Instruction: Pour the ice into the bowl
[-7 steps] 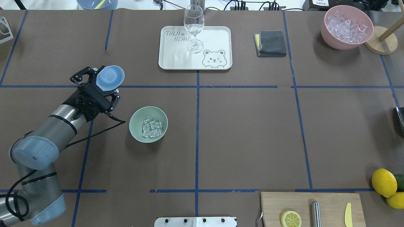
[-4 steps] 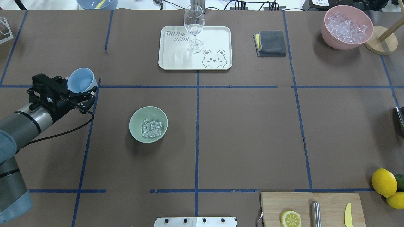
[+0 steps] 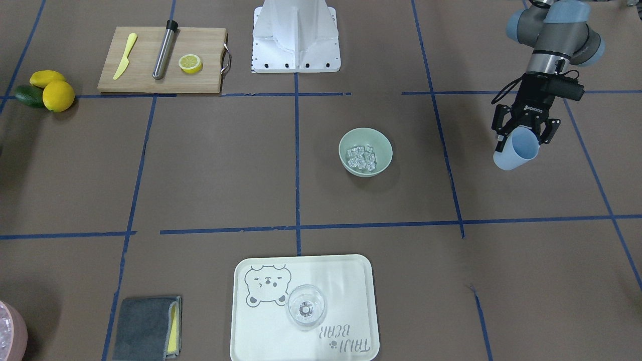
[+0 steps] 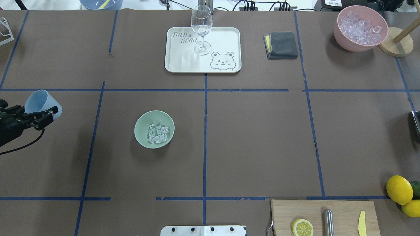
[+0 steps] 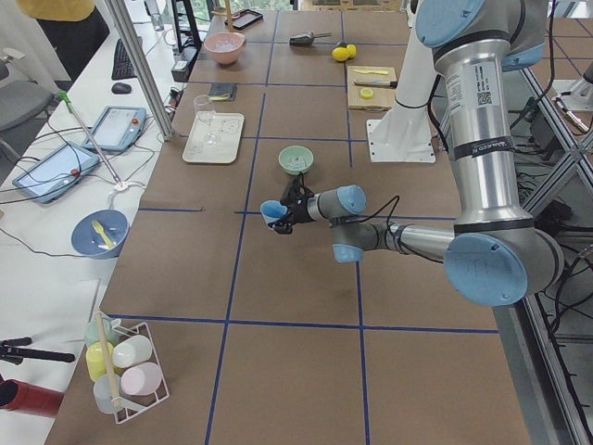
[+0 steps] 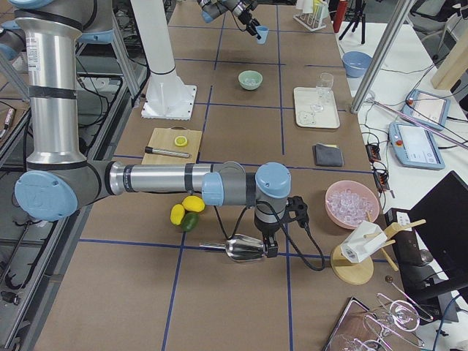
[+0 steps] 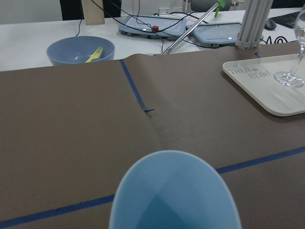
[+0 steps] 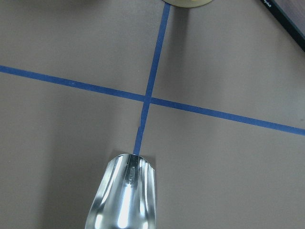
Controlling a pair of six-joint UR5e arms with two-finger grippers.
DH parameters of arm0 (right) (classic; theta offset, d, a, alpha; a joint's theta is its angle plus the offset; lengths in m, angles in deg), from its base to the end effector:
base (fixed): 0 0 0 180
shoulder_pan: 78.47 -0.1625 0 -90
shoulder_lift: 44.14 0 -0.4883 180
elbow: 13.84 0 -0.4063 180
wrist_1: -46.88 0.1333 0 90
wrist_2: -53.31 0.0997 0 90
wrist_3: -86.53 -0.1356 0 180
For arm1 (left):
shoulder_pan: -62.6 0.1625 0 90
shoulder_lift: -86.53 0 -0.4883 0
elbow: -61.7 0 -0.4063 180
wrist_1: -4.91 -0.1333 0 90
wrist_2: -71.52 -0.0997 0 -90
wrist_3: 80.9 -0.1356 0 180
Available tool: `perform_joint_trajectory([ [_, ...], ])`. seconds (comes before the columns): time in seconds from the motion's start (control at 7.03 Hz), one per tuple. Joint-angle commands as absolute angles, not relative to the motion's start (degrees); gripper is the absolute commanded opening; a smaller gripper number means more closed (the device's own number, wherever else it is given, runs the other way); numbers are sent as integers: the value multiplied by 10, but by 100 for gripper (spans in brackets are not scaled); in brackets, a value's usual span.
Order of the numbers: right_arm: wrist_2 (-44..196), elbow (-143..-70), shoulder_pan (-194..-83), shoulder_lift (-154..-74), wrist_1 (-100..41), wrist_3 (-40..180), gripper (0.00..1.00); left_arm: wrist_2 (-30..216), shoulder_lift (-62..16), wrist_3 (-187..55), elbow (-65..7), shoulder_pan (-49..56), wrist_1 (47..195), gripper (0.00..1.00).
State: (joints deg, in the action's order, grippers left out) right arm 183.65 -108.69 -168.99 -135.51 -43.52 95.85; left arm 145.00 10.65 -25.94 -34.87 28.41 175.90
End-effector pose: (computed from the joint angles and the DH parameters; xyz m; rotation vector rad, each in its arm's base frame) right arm 0.0500 -0.4986 0.7238 0.1118 -0.6977 -0.1661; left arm 0.2646 -0.3875 0.6309 0.9264 0.9063 -0.1720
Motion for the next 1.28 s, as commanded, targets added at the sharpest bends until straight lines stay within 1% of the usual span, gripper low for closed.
perform_joint_trajectory([
  [0.0,1836,-1088,-1690,-1355,-435,958,100,1411,106,-217,-296,286,1770,0],
  [0.28,1836,-1089,-1691,-1355,-435,958,100,1410,104,-217,-286,287,1742,0],
  [0.71,1835,-1089,-1692,-1357,-435,959,100,1390,104,-172,-266,287,1743,0],
  [1.14,1835,-1090,-1694,-1357,-435,959,100,1386,103,-168,-265,294,1743,0],
])
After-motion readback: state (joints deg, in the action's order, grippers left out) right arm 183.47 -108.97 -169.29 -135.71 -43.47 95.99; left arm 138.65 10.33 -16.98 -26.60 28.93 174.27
